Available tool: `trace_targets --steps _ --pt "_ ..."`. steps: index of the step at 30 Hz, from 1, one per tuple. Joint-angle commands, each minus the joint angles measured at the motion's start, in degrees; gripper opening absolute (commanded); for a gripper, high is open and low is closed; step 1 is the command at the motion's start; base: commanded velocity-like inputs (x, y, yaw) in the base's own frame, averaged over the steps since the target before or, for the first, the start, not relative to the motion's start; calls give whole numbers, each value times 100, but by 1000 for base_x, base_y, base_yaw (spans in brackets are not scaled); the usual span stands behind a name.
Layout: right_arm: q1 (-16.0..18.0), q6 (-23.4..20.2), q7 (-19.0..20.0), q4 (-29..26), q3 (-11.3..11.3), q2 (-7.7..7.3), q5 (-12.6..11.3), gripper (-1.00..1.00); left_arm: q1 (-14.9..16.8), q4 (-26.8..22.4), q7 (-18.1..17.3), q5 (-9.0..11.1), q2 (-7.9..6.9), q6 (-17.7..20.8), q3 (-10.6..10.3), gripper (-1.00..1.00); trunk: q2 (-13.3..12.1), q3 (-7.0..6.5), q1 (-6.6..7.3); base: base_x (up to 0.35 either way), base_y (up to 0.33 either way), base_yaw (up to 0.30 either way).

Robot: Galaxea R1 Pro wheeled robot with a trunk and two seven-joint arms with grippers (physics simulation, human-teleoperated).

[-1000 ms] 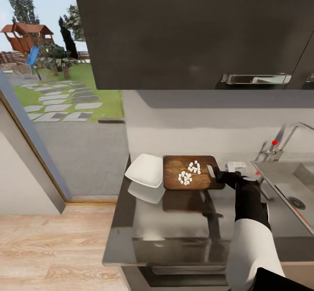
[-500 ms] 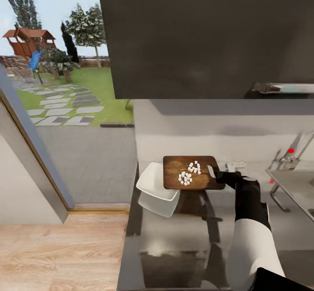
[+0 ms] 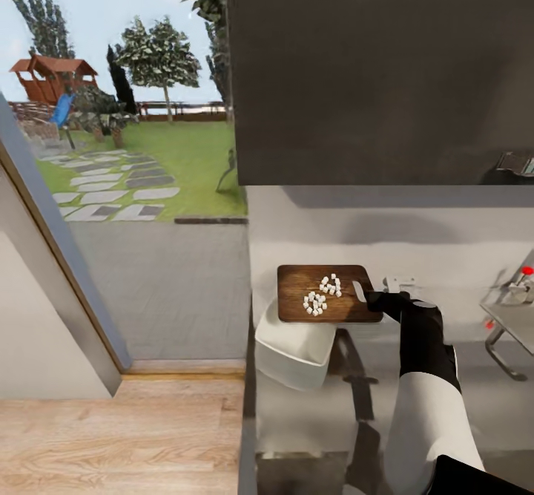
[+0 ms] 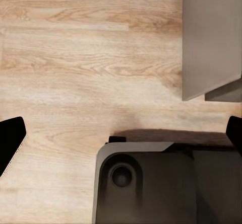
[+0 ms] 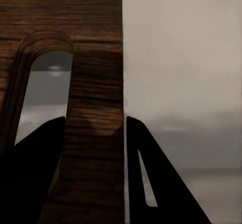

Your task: In the kitchen, take the Vidalia onion out of the sink, dice it on the chopping board with the paring knife, put the diced onion into the bowl on the countertop, then place both the paring knife and the chopping board into the sink.

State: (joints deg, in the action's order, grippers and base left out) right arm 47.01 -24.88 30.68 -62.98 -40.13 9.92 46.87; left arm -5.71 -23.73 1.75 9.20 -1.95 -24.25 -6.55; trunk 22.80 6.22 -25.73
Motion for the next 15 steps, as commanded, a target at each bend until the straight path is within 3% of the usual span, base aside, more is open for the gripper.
trace_targets --steps 1,15 --pt "10 -8 53 -12 -21 8 33 -100 0 -9 18 55 -7 -9 -48 100 12 2 -6 143 107 0" --pt "10 22 71 50 -12 8 110 -100 0 -2 18 55 -7 -9 -49 100 12 -103 -6 25 18 0"
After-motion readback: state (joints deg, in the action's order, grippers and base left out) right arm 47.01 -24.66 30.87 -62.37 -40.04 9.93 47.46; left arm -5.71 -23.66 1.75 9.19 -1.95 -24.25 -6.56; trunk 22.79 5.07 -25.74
